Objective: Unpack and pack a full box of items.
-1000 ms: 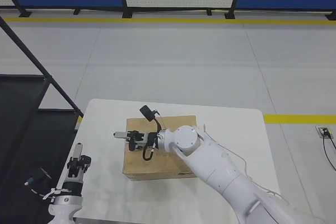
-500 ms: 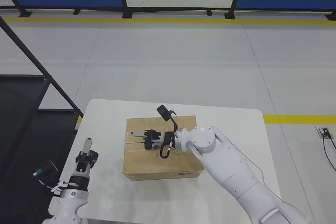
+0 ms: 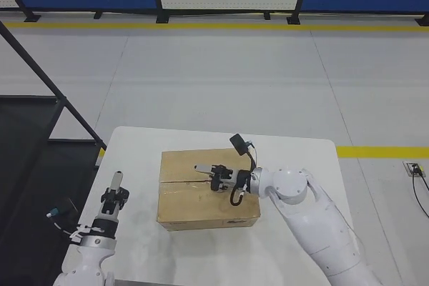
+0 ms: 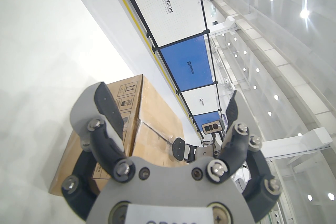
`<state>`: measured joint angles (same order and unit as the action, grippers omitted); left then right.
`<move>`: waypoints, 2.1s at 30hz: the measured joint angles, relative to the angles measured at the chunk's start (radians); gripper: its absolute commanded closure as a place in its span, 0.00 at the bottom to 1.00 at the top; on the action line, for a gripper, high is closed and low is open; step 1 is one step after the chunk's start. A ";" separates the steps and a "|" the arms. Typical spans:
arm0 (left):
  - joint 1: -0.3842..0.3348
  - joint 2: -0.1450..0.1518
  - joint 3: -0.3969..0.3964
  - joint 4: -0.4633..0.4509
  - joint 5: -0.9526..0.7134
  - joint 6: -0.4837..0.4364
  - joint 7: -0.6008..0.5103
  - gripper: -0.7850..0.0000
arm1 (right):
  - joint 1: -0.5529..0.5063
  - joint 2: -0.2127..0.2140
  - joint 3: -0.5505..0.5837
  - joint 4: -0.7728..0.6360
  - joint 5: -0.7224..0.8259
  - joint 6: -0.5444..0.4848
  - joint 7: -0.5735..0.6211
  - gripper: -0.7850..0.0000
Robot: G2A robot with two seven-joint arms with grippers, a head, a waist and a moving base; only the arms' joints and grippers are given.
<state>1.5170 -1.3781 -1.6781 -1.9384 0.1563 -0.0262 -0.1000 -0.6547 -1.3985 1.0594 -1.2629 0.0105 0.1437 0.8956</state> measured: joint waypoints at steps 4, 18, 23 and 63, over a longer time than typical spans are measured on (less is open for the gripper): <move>-0.001 0.001 -0.002 0.001 -0.001 0.000 0.004 0.00 | -0.011 0.006 0.015 -0.012 0.008 0.000 0.011 0.00; -0.004 0.004 0.001 0.008 -0.008 0.003 0.017 0.00 | 0.040 -0.036 -0.109 0.104 0.095 -0.123 -0.032 0.00; -0.003 0.005 0.000 0.013 -0.014 0.002 0.020 0.00 | 0.074 -0.050 -0.140 0.155 0.103 -0.138 -0.032 0.00; -0.016 0.016 0.021 0.001 0.008 0.017 0.008 0.00 | -0.115 0.092 0.263 -0.070 -0.011 0.028 0.073 0.00</move>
<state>1.5008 -1.3616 -1.6572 -1.9372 0.1647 -0.0091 -0.0920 -0.7697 -1.3069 1.3221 -1.3327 -0.0006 0.1721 0.9685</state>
